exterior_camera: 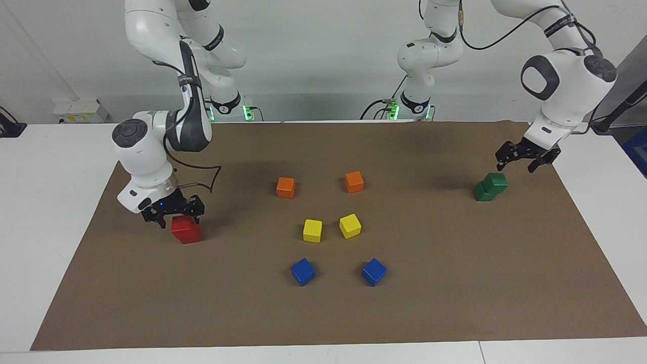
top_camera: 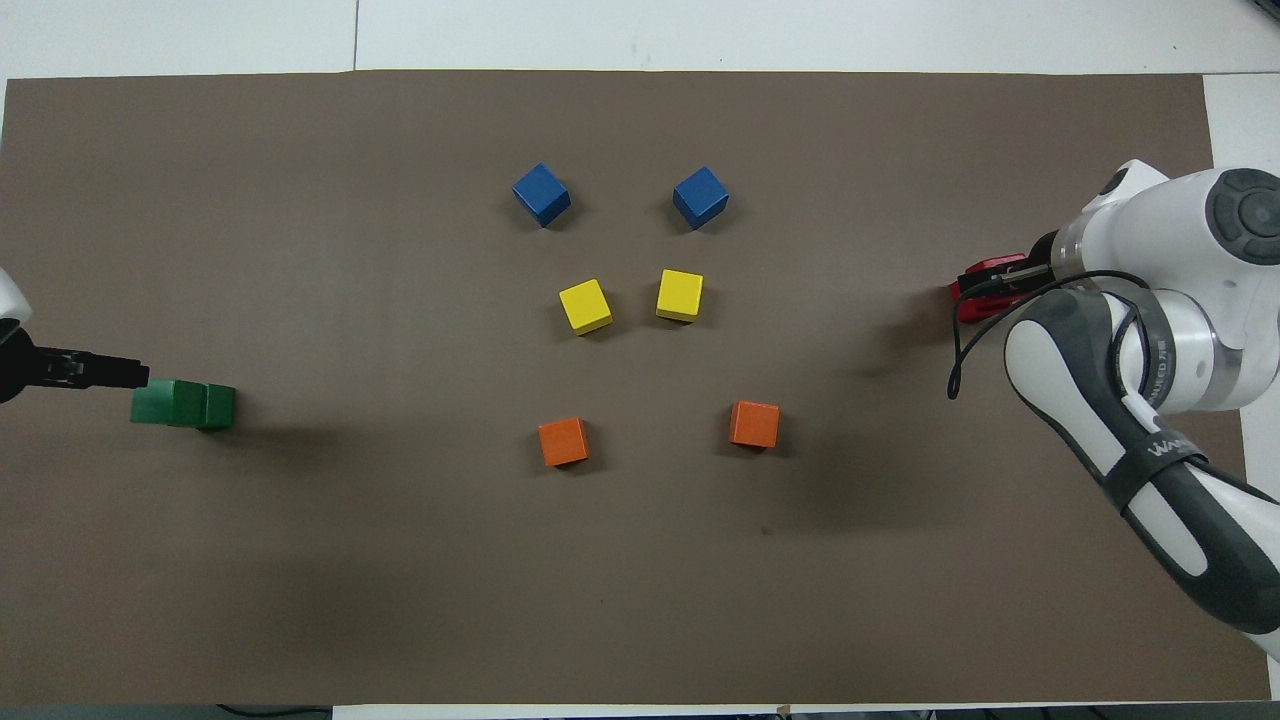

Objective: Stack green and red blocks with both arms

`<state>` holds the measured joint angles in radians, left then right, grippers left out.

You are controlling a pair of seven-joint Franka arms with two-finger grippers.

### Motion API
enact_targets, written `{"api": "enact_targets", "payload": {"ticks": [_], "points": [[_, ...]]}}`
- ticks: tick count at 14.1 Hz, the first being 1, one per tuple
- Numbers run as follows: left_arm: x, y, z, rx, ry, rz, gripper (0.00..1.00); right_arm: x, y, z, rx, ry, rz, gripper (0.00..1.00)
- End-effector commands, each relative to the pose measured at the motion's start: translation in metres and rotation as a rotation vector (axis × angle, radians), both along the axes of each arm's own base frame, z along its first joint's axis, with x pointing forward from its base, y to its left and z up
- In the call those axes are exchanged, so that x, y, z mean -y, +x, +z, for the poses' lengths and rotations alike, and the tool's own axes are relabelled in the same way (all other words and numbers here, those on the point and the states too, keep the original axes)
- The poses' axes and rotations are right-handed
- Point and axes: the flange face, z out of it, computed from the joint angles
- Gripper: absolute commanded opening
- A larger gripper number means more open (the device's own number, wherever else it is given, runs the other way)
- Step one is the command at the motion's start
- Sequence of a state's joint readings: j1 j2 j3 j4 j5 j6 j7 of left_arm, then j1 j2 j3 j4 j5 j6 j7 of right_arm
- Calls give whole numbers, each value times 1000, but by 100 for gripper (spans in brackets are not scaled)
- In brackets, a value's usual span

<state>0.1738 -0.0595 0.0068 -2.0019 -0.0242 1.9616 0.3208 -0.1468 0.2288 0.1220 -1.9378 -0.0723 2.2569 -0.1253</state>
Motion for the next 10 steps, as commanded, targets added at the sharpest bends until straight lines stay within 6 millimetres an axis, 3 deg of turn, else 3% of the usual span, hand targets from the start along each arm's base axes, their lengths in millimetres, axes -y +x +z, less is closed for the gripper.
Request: {"api": "enact_targets", "payload": {"ticks": [1,5,8,10], "points": [[16,11,43,-18,8,83,100,-15,-6,54,3,0,-2,100],[50,14,86,-24,7,146,100,-21,-33,120,1,39,-28,100],[80,10,99,-31,11,147,100,-22,-46,164,-44,43,-33,100],[82,8,104,-26,10,144,100,-21,-53,200,-99,44,-66,100]]}}
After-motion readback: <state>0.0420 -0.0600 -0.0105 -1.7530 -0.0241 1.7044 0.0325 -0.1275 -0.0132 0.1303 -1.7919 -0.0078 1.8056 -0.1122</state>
